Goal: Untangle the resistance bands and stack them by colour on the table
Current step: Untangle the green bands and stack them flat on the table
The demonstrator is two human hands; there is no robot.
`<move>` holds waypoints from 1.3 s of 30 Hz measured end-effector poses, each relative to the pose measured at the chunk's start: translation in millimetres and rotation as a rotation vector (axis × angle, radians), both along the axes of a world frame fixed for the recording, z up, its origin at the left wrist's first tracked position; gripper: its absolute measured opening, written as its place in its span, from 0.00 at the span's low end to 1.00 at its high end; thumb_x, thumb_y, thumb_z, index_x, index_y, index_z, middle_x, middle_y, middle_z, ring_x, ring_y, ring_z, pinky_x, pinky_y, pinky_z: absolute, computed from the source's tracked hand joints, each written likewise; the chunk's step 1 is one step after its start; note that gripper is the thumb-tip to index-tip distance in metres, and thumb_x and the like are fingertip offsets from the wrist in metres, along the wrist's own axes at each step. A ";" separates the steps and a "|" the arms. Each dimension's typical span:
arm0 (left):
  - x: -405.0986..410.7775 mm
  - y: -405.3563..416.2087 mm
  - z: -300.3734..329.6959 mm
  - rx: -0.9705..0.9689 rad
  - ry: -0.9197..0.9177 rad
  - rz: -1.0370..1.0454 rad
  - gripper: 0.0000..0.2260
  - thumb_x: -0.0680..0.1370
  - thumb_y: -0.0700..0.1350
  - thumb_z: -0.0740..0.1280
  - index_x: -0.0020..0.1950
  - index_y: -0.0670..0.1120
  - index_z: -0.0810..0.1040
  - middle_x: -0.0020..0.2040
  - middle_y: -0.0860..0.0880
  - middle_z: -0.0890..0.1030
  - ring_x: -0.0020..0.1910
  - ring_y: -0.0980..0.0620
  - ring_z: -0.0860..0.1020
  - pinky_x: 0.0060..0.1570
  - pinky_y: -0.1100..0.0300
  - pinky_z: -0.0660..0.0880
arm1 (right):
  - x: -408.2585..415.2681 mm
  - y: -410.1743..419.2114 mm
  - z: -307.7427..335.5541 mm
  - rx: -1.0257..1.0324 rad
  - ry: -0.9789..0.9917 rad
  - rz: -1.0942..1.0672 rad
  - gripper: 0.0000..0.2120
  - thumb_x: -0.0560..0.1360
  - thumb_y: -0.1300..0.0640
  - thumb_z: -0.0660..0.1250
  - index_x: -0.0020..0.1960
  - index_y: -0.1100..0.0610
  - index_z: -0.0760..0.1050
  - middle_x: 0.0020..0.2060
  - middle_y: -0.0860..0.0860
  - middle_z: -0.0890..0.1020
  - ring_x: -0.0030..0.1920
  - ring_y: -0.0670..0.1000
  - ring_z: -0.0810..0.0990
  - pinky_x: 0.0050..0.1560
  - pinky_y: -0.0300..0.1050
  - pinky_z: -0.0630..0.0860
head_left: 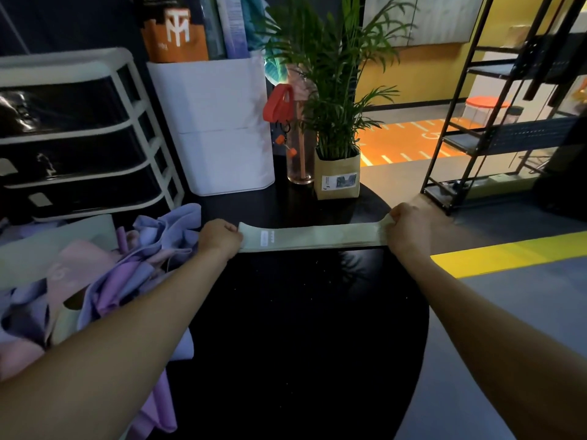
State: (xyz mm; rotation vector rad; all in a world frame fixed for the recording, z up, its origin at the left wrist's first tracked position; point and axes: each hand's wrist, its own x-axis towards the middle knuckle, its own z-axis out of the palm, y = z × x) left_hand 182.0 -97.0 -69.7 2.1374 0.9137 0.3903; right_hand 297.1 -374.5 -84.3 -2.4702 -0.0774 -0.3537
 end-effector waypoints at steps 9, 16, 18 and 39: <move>-3.8 2.8 -7.4 -0.002 -0.035 -0.107 0.20 0.75 0.42 0.68 0.66 0.43 0.70 0.64 0.42 0.72 0.61 0.43 0.73 0.58 0.55 0.69 | -32.4 33.8 22.1 -0.164 -0.045 0.403 0.19 0.75 0.59 0.65 0.66 0.56 0.71 0.64 0.56 0.69 0.66 0.58 0.64 0.64 0.50 0.64; -21.8 -6.1 -17.8 0.032 -0.032 -0.286 0.27 0.76 0.39 0.67 0.74 0.46 0.62 0.73 0.47 0.64 0.70 0.49 0.65 0.68 0.63 0.58 | -37.4 78.0 12.1 -0.412 0.175 0.693 0.36 0.72 0.40 0.66 0.75 0.48 0.57 0.74 0.49 0.58 0.74 0.56 0.55 0.72 0.51 0.55; -24.1 -5.4 -20.6 0.050 -0.035 -0.312 0.28 0.76 0.38 0.67 0.74 0.46 0.61 0.73 0.47 0.65 0.70 0.50 0.66 0.68 0.63 0.58 | -35.7 76.8 7.2 -0.404 0.182 0.693 0.34 0.73 0.39 0.65 0.74 0.47 0.58 0.73 0.49 0.61 0.72 0.57 0.59 0.70 0.52 0.58; -21.3 -10.7 10.4 0.009 -0.119 -0.285 0.24 0.76 0.39 0.67 0.71 0.44 0.66 0.70 0.45 0.69 0.67 0.48 0.69 0.66 0.57 0.66 | -55.0 81.2 8.4 -0.359 0.020 0.660 0.24 0.77 0.46 0.62 0.71 0.50 0.64 0.70 0.51 0.66 0.70 0.56 0.63 0.69 0.50 0.60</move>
